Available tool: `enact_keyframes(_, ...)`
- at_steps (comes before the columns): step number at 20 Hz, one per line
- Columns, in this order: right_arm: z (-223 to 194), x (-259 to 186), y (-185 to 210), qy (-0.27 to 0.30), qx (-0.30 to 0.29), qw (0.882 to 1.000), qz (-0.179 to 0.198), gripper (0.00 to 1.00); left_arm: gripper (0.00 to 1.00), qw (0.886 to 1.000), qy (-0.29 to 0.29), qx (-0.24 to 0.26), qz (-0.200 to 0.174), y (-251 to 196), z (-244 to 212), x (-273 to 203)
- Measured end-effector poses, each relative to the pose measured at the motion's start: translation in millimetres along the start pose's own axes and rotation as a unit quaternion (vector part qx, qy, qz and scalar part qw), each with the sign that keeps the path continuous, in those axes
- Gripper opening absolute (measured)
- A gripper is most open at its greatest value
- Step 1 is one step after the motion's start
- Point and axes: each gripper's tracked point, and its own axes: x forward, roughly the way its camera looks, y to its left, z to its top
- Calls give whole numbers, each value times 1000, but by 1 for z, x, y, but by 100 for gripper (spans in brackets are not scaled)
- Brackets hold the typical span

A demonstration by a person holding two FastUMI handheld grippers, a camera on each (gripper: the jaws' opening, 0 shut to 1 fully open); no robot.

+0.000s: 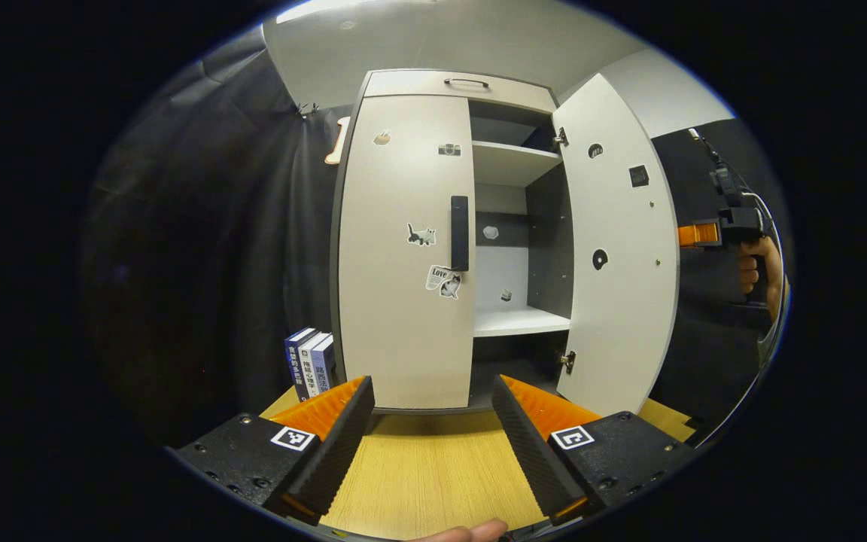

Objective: Open the right door of the double-door shoe cabinet with the right hand, and open the left door with the left hand.

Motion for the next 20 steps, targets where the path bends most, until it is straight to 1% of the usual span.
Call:
enact_keyframes(1,0,2,-3,-6,1,1000,-7,1,98,1000,-1,-3,-5,-1,2,3)
enact_keyframes(2,1,0,-12,-18,-1,1000,-20,4,98,1000,-1,-6,-11,-4,4,4)
enact_keyframes(4,-2,-7,-27,-29,14,999,-42,33,98,1000,-6,-6,-14,0,12,11)
enact_keyframes(6,-7,-18,-39,-31,40,996,-69,62,98,1000,-15,0,-8,6,24,19)
enact_keyframes(7,-8,-26,-43,-33,42,996,-74,87,98,1000,-20,4,-5,8,31,24)
enact_keyframes(8,-7,-40,-40,-34,48,996,-72,94,98,1000,-26,5,-1,12,38,29)
enact_keyframes(9,-11,-37,-39,-38,50,995,-72,100,98,999,-33,4,0,14,47,34)
enact_keyframes(11,-14,-56,-40,-42,39,995,-83,100,98,999,-43,-3,0,15,61,45)
enact_keyframes(13,-16,-78,-32,-49,34,995,-82,100,98,999,-46,-5,-3,14,72,59)
enact_keyframes(15,-20,-99,-9,-56,46,996,-55,100,98,998,-53,-12,-13,10,85,76)
enact_keyframes(17,-28,-116,9,-51,58,997,-31,100,98,998,-61,-22,-20,7,97,92)
enact_keyframes(18,-33,-123,16,-46,59,997,-26,100,98,998,-61,-26,-22,7,102,102)
enact_keyframes(19,-40,-130,21,-41,54,997,-26,98,98,997,-62,-29,-23,6,109,111)
enact_keyframes(20,-45,-135,27,-42,42,998,-28,100,98,997,-65,-31,-25,4,117,120)
